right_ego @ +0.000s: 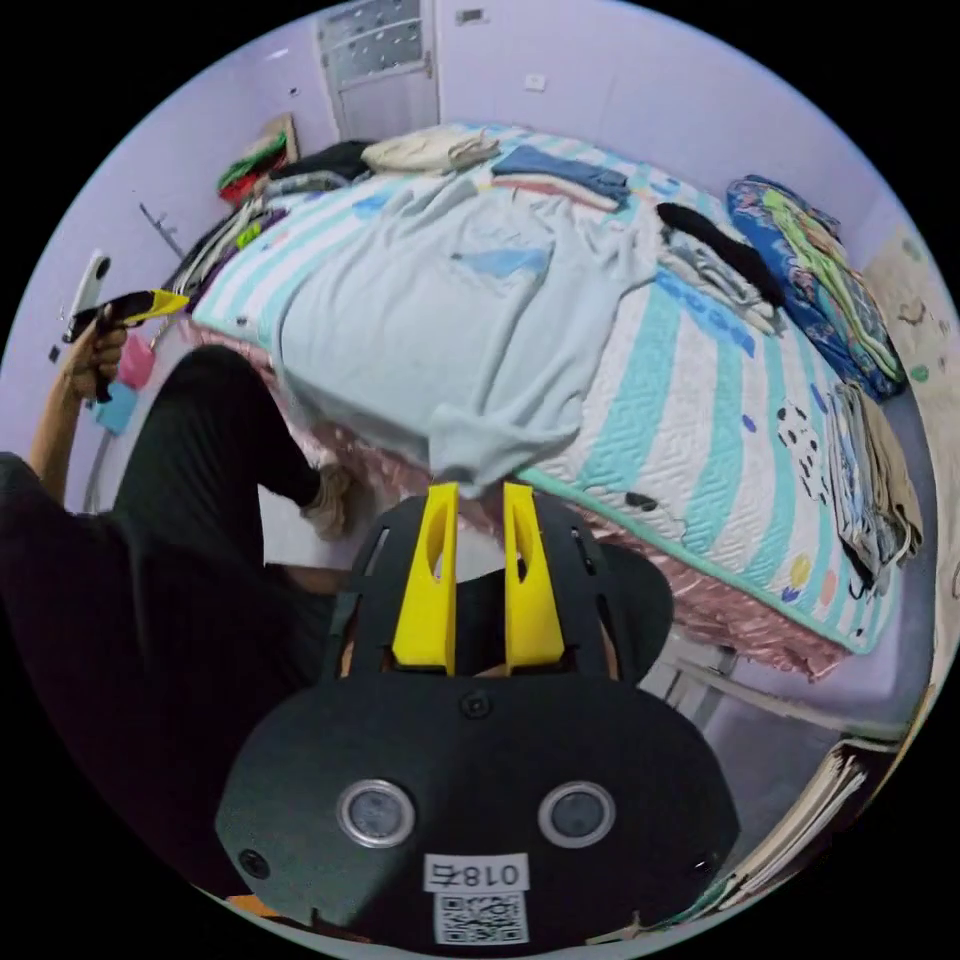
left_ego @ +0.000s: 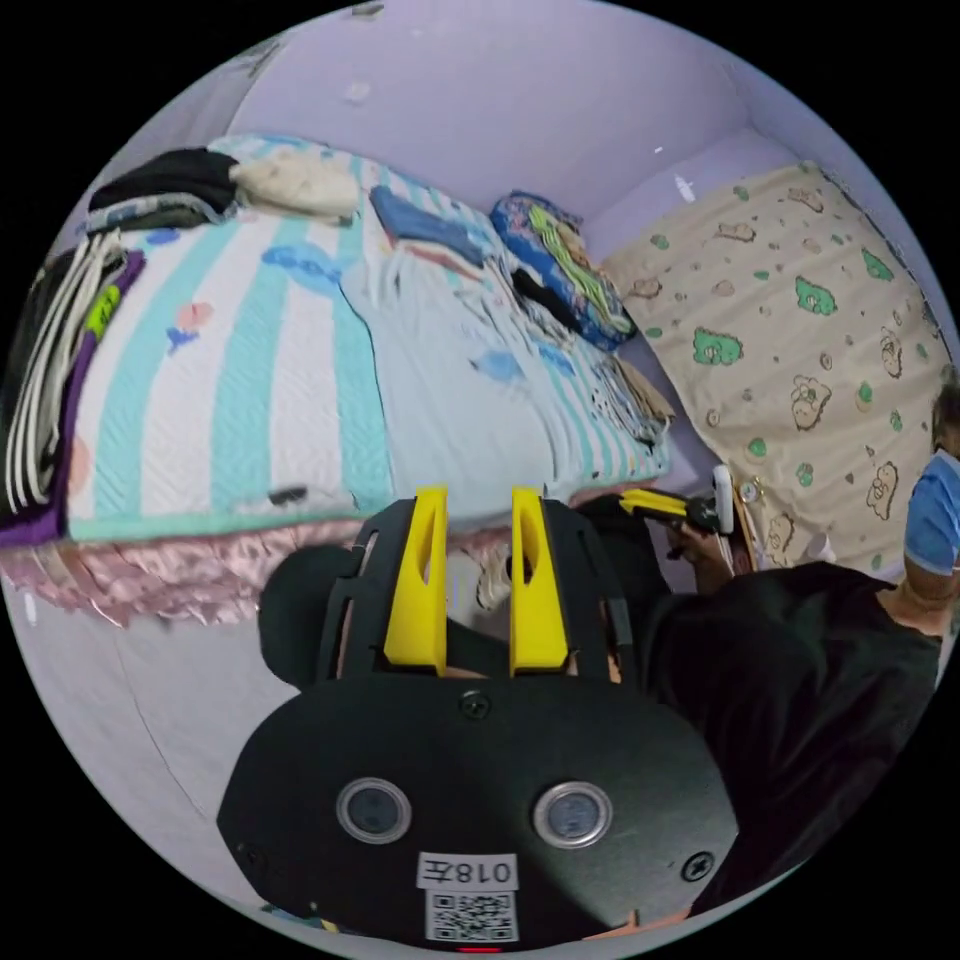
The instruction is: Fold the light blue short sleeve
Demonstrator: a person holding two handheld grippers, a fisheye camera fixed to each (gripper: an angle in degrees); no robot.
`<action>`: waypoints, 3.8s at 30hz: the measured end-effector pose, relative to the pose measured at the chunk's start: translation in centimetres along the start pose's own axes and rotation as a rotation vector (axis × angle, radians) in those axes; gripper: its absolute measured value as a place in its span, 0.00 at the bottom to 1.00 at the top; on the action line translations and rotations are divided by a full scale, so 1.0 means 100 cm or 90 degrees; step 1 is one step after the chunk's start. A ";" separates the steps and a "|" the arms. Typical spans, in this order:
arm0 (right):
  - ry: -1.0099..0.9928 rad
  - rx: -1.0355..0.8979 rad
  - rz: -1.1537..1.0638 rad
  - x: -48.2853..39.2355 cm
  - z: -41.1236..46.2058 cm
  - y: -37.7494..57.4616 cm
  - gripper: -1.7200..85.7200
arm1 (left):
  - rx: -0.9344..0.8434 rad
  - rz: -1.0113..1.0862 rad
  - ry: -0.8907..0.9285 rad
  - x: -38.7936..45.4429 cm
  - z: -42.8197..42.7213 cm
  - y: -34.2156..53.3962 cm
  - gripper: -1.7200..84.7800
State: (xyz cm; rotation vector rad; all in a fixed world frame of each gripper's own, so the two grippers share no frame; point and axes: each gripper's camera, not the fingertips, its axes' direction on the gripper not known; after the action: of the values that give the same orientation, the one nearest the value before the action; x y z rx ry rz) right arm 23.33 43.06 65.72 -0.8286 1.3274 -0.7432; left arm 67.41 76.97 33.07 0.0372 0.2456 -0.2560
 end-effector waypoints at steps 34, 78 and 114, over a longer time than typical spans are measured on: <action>-0.210 0.178 0.622 0.403 0.159 -0.231 0.07 | 0.178 -0.342 -0.082 -0.116 0.115 -0.259 0.10; -0.307 0.181 -0.006 0.358 0.200 -0.562 0.01 | 0.033 0.195 -0.303 0.042 0.242 -0.486 0.01; 0.257 0.262 -0.087 0.154 0.145 -0.591 0.01 | 0.154 0.235 -0.580 0.127 0.205 -0.416 0.01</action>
State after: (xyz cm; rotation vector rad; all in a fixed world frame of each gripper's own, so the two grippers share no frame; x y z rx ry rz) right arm 39.45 0.49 108.94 -0.4519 1.4080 -1.2921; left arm 73.57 32.26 49.61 0.1975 -0.6967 0.0830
